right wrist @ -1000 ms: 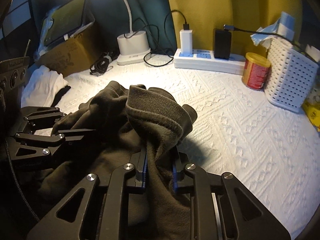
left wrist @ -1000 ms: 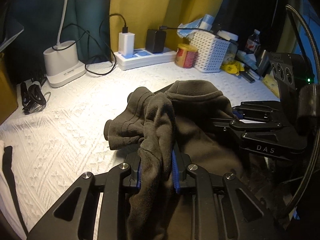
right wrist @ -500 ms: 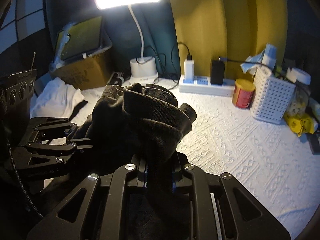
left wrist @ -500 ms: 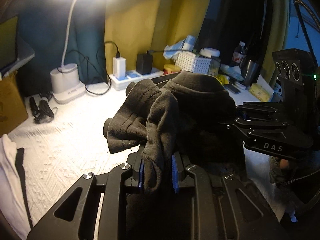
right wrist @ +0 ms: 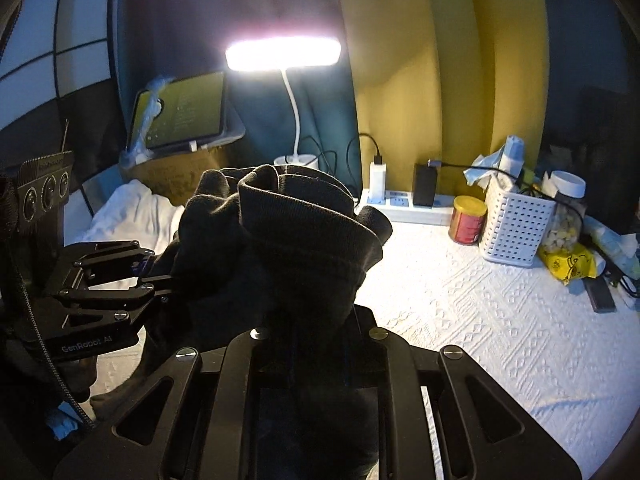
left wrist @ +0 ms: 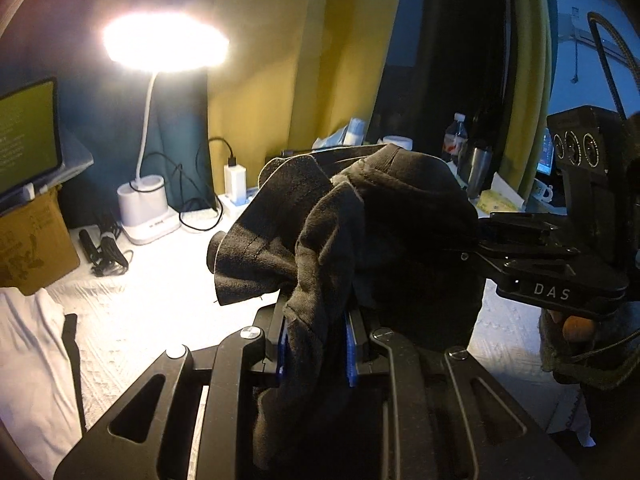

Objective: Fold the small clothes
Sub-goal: 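Lift the gripped shirt up off the bedspread with both tools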

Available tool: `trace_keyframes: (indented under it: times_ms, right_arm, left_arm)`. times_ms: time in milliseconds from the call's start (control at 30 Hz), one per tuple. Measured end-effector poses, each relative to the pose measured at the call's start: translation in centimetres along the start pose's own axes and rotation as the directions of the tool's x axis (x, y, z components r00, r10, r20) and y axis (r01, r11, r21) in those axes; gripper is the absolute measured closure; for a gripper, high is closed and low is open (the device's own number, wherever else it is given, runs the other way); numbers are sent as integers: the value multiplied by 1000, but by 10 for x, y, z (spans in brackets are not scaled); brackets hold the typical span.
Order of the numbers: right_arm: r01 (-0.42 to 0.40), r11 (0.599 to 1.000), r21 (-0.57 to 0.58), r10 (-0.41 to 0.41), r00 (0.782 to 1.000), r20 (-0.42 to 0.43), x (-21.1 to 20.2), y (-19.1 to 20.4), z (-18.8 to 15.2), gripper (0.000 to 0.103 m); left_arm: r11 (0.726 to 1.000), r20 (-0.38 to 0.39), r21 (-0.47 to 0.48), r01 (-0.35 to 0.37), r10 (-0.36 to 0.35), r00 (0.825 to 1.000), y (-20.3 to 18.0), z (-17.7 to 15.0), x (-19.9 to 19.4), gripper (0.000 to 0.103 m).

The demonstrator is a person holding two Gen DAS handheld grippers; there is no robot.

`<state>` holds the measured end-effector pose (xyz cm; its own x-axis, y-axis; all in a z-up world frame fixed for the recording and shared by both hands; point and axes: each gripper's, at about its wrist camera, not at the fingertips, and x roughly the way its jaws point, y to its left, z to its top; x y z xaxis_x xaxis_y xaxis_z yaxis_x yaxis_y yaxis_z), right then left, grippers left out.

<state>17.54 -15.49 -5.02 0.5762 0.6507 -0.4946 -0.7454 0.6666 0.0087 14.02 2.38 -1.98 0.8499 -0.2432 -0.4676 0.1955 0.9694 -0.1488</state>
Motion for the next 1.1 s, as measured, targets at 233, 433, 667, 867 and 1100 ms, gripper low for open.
trace_keyframes:
  times_ms: [233,433,667,867,1100]
  right_arm:
    - [5,1000,-17,-4,999,52,-28,14,5,86]
    - [5,1000,-31,-2,995,95,-49,24,12,86]
    - [5,998,-68,6,988,155,-77,43,23,86]
    - [4,996,-93,14,980,197,-98,58,30,86]
    - [12,991,-132,22,968,251,-119,79,39,86]
  left_arm:
    - [1000,59,10,-3,2,998,-3,3,-25,84]
    - [1000,106,14,-3,2,994,-7,6,-47,84]
    - [1000,160,23,-21,17,987,-9,12,-76,84]
    - [999,197,37,-35,27,980,-10,15,-100,84]
    - [997,248,58,-48,33,968,-9,17,-126,84]
